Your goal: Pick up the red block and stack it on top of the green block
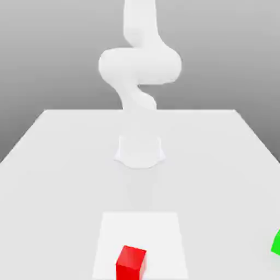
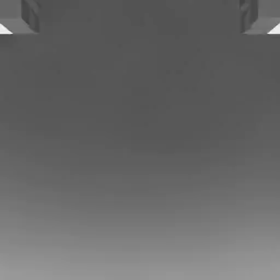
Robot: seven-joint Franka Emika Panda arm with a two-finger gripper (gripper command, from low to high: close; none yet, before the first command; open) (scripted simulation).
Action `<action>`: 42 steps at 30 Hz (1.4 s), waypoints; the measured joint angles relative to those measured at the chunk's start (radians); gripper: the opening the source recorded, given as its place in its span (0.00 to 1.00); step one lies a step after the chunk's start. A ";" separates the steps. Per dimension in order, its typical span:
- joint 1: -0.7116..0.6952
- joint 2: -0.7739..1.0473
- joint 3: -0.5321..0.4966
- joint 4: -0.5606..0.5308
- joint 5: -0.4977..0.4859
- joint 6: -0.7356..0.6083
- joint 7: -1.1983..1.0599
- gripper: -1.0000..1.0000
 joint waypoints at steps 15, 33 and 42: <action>-0.066 0.550 0.043 -0.075 -0.046 0.198 0.170 0.50; -0.065 1.111 0.026 -0.102 -0.039 0.484 0.263 0.00; -0.075 0.983 0.039 -0.122 -0.025 0.377 0.253 0.00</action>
